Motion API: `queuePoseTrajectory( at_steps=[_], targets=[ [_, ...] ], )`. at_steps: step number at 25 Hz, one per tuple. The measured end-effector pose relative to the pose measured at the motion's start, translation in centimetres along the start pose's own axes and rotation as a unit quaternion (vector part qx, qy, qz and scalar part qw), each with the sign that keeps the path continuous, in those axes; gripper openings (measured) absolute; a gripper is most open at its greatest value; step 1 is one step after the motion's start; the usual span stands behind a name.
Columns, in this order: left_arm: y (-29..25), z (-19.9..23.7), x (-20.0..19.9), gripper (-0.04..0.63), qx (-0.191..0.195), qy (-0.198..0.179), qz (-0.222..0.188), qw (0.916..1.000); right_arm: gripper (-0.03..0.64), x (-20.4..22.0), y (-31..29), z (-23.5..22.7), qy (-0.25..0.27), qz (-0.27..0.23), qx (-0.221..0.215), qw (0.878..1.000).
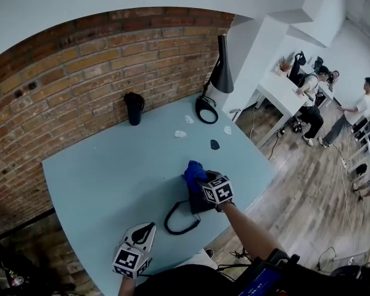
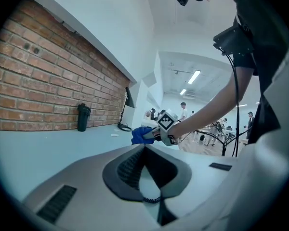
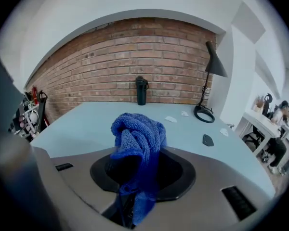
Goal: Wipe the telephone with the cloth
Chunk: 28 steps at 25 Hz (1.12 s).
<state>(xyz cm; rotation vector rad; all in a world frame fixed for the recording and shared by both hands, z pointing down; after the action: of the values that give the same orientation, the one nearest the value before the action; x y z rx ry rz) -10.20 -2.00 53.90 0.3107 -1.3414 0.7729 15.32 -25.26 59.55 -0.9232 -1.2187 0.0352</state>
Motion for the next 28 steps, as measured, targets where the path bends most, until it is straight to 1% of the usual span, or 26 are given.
queuePoseTrajectory(
  at_steps=[2, 4, 8, 13, 20, 28],
  targets=[
    [0.1, 0.2, 0.0, 0.014, -0.002, 0.002, 0.001, 1.0, 0.143, 0.1, -0.4, 0.1, -0.027, -0.001, -0.001, 1.0],
    [0.1, 0.5, 0.1, 0.015, -0.003, 0.002, 0.002, 1.0, 0.143, 0.2, -0.7, 0.2, -0.035, -0.001, -0.004, 0.999],
    [-0.3, 0.5, 0.2, 0.015, 0.002, 0.001, 0.006, 1.0, 0.143, 0.9, -0.7, 0.5, -0.023, -0.004, -0.006, 1.0],
    [-0.7, -0.1, 0.4, 0.014, 0.011, -0.006, 0.012, 0.9999, 0.141, 1.4, -0.4, 1.0, 0.003, -0.005, 0.012, 1.0],
    [-0.5, -0.2, 0.8, 0.015, 0.014, -0.005, 0.019, 0.9997, 0.141, 1.8, -0.2, 1.3, -0.003, 0.0, 0.012, 1.0],
    [-0.6, -0.4, 0.6, 0.015, 0.017, -0.007, 0.017, 0.9997, 0.141, 2.6, 0.1, 1.6, -0.013, 0.004, 0.013, 1.0]
  ],
)
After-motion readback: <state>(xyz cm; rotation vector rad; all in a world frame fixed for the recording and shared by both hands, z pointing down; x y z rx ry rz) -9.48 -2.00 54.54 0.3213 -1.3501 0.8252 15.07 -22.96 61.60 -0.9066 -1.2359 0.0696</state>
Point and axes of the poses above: the fingertips, and each gripper's own axes: y backward along the fingers, z to its left, x out of its underside, the point moved 7 cm from there along y, backward along the fingers, and after that the axes turned 3 degrees about x, right-handed, at the moved point
